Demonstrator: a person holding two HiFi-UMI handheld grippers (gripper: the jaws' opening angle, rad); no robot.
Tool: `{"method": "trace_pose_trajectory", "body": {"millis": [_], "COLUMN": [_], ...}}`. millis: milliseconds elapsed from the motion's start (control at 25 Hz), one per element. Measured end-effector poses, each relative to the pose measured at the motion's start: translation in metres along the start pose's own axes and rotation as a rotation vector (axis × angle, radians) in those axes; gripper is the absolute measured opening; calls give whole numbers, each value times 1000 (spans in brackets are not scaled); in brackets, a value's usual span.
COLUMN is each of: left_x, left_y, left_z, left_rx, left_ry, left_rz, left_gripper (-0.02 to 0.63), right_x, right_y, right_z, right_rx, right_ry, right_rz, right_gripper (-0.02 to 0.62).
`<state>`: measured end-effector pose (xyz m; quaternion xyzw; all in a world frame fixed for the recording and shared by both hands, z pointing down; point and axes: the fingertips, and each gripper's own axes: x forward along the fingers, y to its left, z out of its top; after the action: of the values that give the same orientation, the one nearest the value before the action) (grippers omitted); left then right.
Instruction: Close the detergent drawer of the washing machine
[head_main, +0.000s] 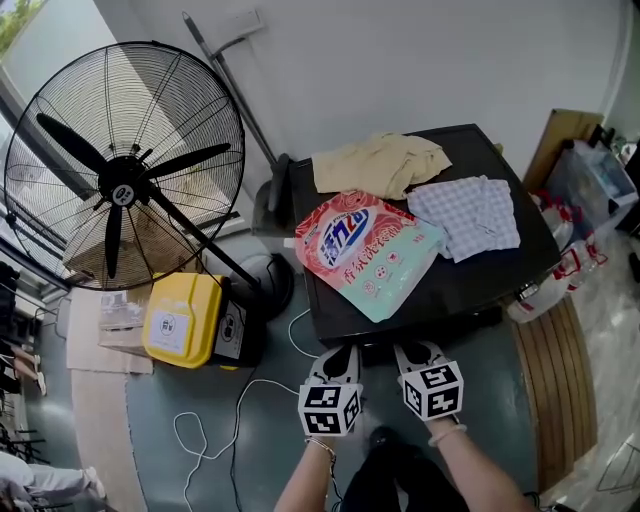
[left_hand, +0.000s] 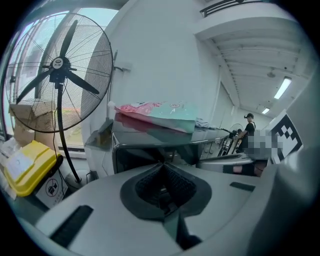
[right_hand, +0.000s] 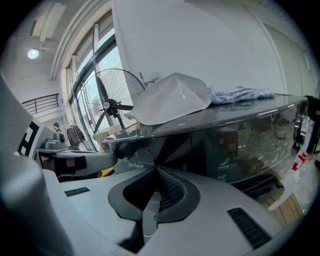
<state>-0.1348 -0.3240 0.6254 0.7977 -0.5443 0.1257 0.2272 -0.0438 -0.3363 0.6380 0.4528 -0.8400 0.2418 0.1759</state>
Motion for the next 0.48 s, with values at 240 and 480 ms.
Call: {"method": "trace_pose_trajectory", "body": {"millis": [240, 480], "left_x": [1, 2], "left_y": [0, 0], "left_z": [-1, -3], "left_rx": [9, 4], "left_ry": [2, 3], "left_rz": [-1, 1], "left_gripper": [15, 15], "right_x": [4, 5], "right_y": [1, 0], "right_z": [-5, -6], "right_rx": [8, 10], "right_ry": [12, 10], "right_rz": [2, 2], "right_gripper": [26, 26]}}
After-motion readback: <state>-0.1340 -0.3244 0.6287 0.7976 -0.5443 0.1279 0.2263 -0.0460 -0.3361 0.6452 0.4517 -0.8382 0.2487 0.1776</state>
